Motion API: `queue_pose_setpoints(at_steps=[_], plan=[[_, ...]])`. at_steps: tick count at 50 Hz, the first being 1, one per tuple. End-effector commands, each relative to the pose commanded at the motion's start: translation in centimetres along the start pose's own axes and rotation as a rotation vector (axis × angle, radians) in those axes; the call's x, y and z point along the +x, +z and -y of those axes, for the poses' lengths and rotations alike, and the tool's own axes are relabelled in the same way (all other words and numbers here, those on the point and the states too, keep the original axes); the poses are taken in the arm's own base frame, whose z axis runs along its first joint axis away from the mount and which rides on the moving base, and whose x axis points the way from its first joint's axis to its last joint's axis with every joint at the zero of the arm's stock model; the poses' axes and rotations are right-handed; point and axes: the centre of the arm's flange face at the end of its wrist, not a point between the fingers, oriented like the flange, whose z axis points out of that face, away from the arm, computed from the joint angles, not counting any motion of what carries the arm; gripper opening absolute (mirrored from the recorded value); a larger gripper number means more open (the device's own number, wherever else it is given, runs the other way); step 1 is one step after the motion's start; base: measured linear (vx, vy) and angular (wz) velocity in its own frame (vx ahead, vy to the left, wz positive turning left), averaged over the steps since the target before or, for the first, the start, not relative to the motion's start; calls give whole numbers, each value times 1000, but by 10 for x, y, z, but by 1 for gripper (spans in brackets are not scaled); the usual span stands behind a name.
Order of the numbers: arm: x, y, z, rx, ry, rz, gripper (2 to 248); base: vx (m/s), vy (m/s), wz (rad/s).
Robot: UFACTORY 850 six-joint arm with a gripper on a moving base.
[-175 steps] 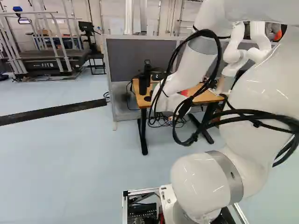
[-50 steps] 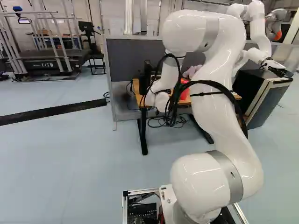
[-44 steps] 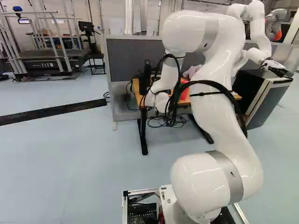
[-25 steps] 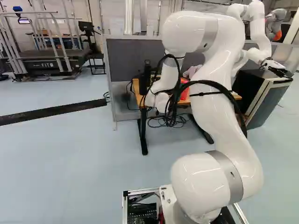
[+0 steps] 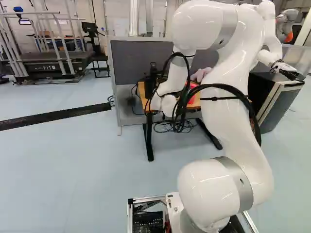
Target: Place the green cup on the table
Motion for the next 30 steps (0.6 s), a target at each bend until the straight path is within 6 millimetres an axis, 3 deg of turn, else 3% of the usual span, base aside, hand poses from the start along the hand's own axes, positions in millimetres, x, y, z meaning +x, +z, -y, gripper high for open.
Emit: queue_pose_setpoints(at_steps=[14, 30], plan=[[15, -31, 5, 25, 0, -9, 247, 0, 0, 0], [17, -65, 3, 42, -5, 5, 247, 0, 0, 0]])
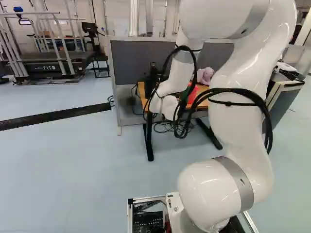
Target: Place the green cup on the table
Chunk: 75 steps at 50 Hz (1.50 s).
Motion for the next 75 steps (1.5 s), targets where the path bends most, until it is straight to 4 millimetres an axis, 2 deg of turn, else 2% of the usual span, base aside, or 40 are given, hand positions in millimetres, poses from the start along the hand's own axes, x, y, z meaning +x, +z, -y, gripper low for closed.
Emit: queue_pose_setpoints(at_steps=[34, 55, 75], plan=[[-2, -72, -3, 40, -12, 28, 247, 0, 0, 0], [0, -77, -6, 46, -10, 38, 247, 0, 0, 0], [5, -91, -15, 65, -5, 68, 247, 0, 0, 0]])
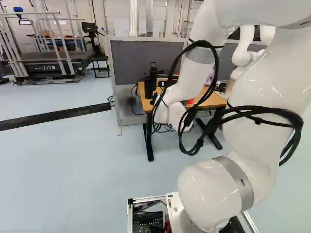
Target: Place the green cup on the table
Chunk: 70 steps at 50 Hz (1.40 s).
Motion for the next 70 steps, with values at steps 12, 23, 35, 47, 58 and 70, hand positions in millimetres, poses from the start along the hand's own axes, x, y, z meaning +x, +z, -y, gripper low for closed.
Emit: queue_pose_setpoints(at_steps=[12, 23, 35, 47, 58, 70], plan=[[2, -14, -7, 16, 3, 28, 247, 0, 0, 0], [3, -31, -15, 34, 3, 61, 247, 0, 0, 0], [2, -50, -22, 50, 1, 96, 247, 0, 0, 0], [0, -64, -27, 62, -3, 124, 247, 0, 0, 0], [-2, -74, -31, 69, -7, 143, 247, 0, 0, 0], [-4, -81, -33, 73, -10, 157, 247, 0, 0, 0]])
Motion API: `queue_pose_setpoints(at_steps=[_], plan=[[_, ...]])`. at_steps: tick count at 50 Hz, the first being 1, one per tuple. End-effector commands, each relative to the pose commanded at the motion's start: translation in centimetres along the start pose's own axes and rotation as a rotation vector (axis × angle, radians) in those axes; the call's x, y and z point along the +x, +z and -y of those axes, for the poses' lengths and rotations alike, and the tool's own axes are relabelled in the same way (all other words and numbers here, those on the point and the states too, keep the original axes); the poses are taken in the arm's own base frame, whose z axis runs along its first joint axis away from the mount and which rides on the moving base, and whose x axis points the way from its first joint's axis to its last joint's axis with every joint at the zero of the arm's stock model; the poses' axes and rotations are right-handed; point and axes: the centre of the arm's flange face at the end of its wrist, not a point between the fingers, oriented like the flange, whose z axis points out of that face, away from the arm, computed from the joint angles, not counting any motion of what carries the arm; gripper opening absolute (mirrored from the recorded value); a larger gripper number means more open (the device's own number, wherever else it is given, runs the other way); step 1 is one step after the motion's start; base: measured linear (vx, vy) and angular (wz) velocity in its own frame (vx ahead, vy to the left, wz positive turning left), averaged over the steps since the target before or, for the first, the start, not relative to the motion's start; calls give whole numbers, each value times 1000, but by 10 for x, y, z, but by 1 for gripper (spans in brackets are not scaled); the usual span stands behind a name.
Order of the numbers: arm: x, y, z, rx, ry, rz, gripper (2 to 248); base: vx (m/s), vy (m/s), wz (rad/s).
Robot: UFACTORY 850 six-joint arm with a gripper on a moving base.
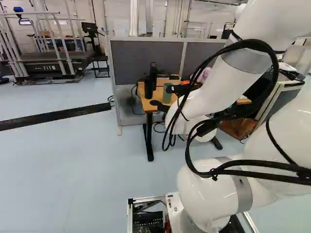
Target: Place the green cup on the table
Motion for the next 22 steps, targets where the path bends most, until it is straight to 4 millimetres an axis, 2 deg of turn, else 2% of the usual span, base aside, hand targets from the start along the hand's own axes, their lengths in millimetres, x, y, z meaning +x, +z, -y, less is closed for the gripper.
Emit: queue_pose_setpoints(at_steps=[22], plan=[[-2, -3, -1, 2, -2, 7, 247, 0, 0, 0]])
